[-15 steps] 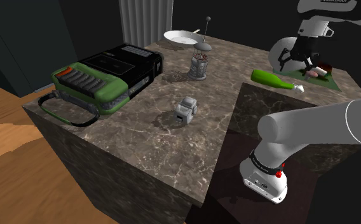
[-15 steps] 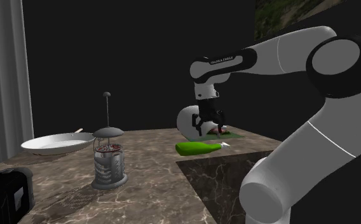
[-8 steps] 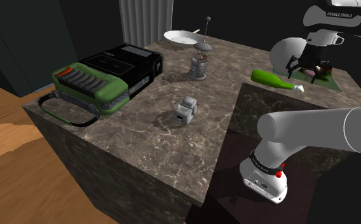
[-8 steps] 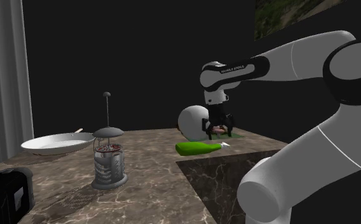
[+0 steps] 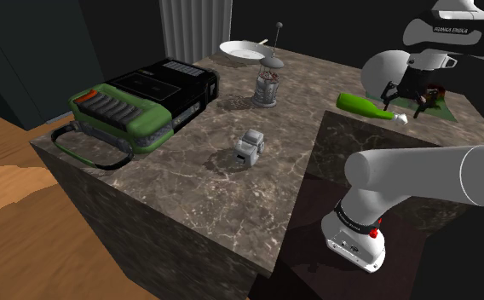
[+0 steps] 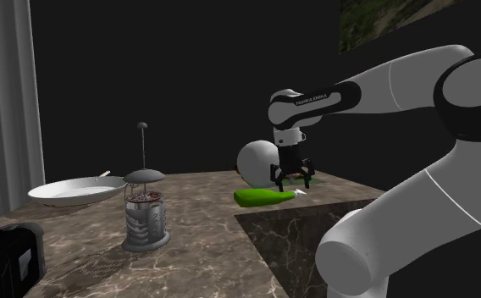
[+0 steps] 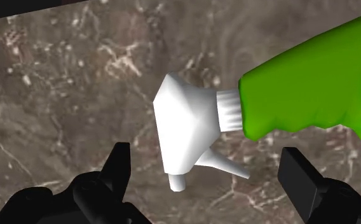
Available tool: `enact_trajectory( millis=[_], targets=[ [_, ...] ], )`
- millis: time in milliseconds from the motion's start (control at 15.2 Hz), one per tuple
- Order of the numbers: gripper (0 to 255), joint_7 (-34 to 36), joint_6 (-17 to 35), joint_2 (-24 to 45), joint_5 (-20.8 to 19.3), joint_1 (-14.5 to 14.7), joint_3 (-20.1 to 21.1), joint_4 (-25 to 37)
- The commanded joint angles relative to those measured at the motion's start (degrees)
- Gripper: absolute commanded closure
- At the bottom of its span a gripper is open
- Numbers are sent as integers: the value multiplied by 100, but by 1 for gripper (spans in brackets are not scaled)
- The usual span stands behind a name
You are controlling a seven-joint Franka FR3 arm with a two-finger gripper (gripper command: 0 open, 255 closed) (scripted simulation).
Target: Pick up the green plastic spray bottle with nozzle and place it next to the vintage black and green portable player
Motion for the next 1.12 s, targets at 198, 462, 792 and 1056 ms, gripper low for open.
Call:
enact_trajectory(
  millis=[198,462,792,1056],
  targets=[
    [255,1,3,-1,0,0,0,-3],
    [255,1,3,-1,-1,0,0,-4],
    [255,1,4,-1,-1,0,0,-4],
    [255,-45,-281,26,70,25,78,308]
  ],
)
